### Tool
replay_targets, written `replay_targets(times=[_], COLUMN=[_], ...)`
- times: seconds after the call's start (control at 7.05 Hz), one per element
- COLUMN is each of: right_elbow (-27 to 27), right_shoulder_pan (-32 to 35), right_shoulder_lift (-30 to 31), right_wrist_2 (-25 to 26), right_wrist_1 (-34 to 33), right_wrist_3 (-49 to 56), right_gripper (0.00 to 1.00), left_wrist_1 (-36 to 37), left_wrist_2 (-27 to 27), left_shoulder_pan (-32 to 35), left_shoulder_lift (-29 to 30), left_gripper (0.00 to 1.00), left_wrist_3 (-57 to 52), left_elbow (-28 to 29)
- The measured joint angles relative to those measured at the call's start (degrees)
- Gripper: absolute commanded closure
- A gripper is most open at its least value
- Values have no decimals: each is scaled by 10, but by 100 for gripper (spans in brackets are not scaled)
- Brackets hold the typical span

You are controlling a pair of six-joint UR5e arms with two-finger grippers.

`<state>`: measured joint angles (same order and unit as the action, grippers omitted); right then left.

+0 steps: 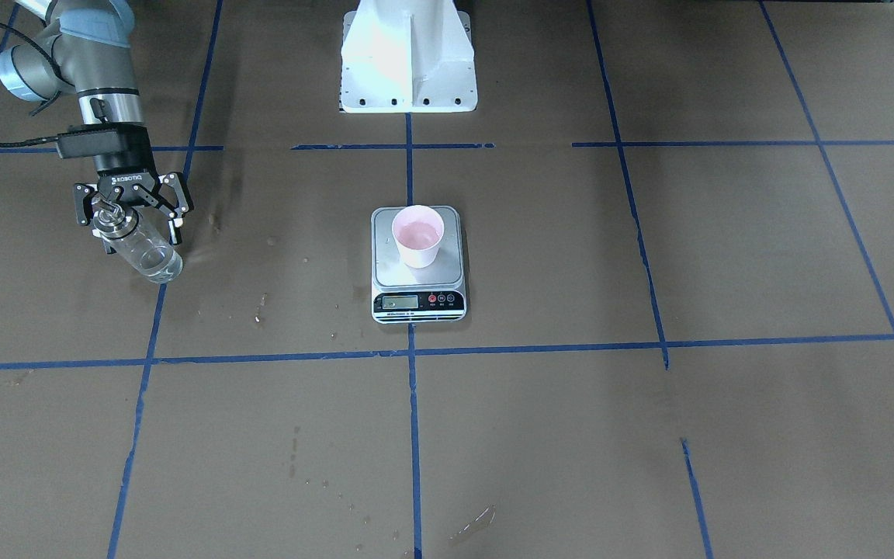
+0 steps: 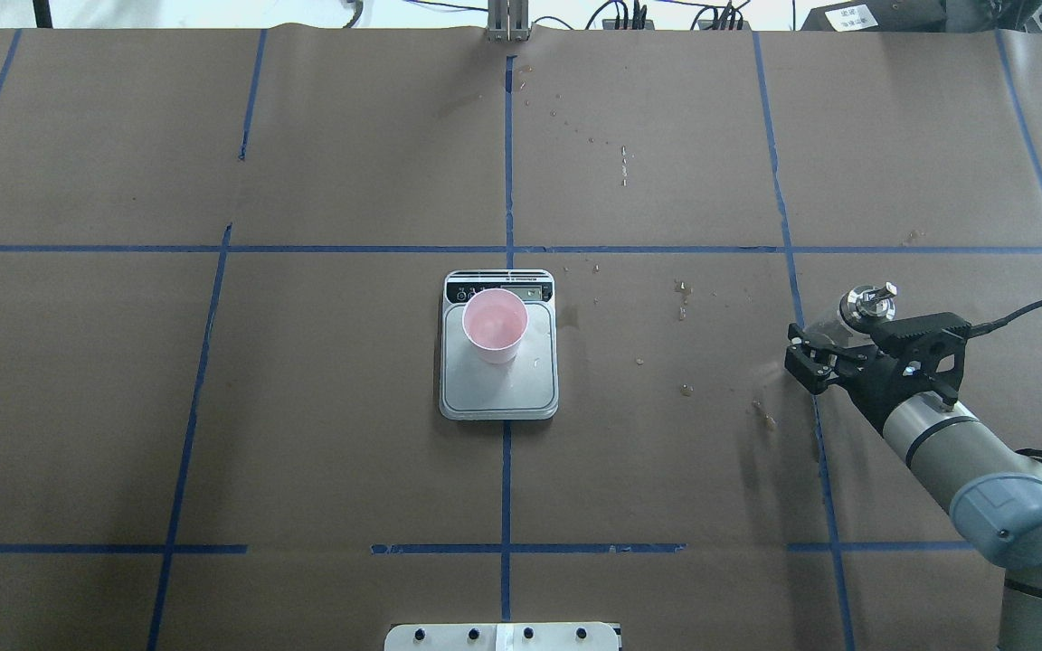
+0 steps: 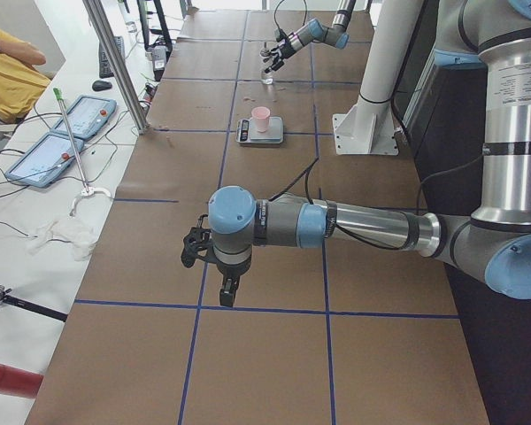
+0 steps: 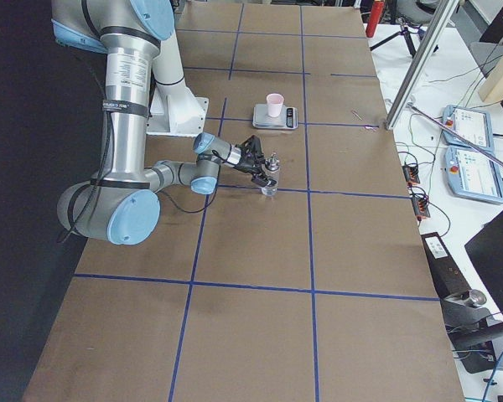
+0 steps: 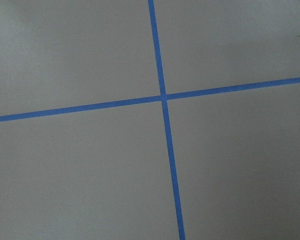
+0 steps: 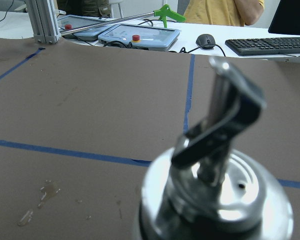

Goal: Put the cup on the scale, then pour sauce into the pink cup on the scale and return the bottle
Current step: 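Lift the glass bottle upright with the right gripper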

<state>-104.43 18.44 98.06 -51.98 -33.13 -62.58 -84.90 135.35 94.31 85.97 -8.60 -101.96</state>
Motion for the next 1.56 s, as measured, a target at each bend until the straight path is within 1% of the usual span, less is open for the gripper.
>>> replay_targets(times=[0.14, 0.28, 0.43, 0.57, 0.85, 0.99, 1.28, 1.56], right_elbow=[2, 6, 9, 9, 5, -6, -46, -92], right_shoulder_pan=[2, 4, 6, 8, 9, 10, 18, 30], right_shoulder_lift=[-2, -2, -3, -4, -5, -5, -5, -11], right_wrist_2=[0, 0, 0, 1, 16, 22, 24, 22], right_wrist_1=[0, 0, 0, 1, 1, 1, 0, -2], right_wrist_3=[2, 2, 2, 2, -1, 0, 15, 68], right_gripper=[7, 34, 89, 100, 100, 100, 100, 100], left_wrist_1=[0, 0, 0, 0, 0, 0, 0, 0], left_wrist_2=[0, 0, 0, 0, 0, 1, 1, 0], left_shoulder_pan=[0, 0, 0, 0, 0, 0, 0, 0], left_shoulder_lift=[-1, -3, -4, -4, -5, -5, -5, -6], left_gripper=[0, 0, 0, 0, 0, 0, 0, 0], left_wrist_3=[0, 0, 0, 0, 1, 1, 0, 0], left_elbow=[0, 0, 0, -1, -2, -2, -2, 0])
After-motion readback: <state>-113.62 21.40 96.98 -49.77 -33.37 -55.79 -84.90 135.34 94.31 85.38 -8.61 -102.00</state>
